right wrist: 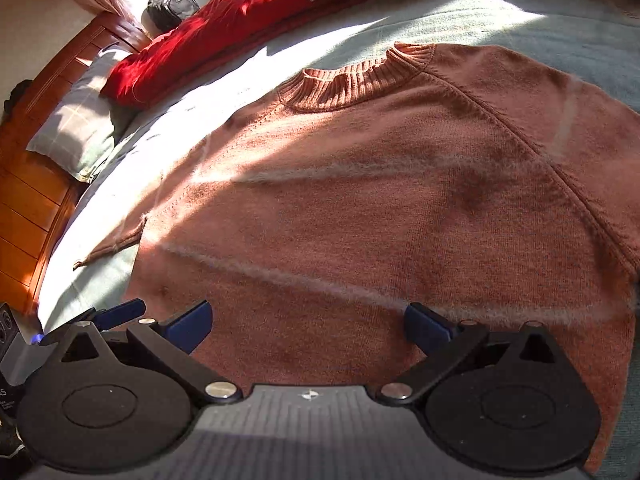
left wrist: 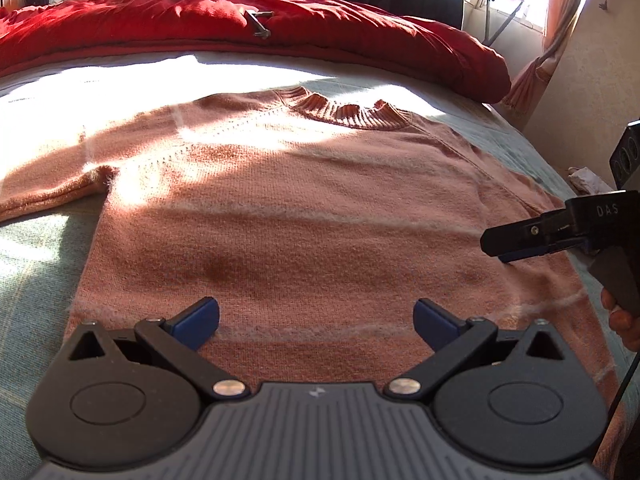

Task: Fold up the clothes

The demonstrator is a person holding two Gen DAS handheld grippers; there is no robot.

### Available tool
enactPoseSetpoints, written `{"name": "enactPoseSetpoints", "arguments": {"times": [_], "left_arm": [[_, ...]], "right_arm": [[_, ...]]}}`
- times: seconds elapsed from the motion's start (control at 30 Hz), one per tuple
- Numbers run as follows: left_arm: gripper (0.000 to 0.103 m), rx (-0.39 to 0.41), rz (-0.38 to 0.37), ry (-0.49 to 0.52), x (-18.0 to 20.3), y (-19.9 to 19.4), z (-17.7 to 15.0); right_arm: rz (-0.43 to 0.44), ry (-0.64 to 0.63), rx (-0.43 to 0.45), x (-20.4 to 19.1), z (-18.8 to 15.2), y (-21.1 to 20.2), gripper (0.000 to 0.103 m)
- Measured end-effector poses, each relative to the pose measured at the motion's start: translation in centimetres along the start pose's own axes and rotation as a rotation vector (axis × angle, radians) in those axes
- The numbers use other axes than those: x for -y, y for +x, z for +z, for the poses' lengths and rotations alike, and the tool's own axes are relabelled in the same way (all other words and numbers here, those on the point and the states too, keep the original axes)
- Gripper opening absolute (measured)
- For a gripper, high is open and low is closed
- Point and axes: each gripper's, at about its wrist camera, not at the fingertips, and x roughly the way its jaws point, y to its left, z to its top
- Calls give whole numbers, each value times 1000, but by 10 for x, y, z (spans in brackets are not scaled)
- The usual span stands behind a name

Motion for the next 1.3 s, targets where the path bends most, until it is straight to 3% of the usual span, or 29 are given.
{"name": "enactPoseSetpoints", "arguments": {"times": [0.23, 0.4, 0.47, 0.53, 0.77, 0.9, 1.0, 1.17, 1.3], "left_arm": [[102, -28, 30, 70, 8, 0, -11], [102, -48, 60, 86, 15, 0, -10], [102, -50, 54, 85, 18, -5, -10], [102, -47, 47, 86, 23, -11, -12], [102, -38, 93, 143, 47, -25, -13], [102, -56, 118, 163, 60, -24, -15], [102, -63, 131, 170, 67, -21, -16], [102, -77, 139, 170, 79, -14, -15], [102, -89, 142, 176, 87, -10, -15]], "right_arm": [[-23, -15, 102, 2, -45, -48, 103], [-74, 98, 109, 34, -64, -60, 103], [-49, 114, 158, 44, -68, -77, 103], [-93, 122, 220, 56, -64, -98, 103], [-250, 208, 383, 156, -31, -169, 103], [-280, 297, 397, 230, -19, -190, 103], [-244, 366, 375, 274, -20, -199, 103], [-258, 438, 320, 319, -32, -211, 103], [-275, 498, 336, 353, -52, -234, 103]]}}
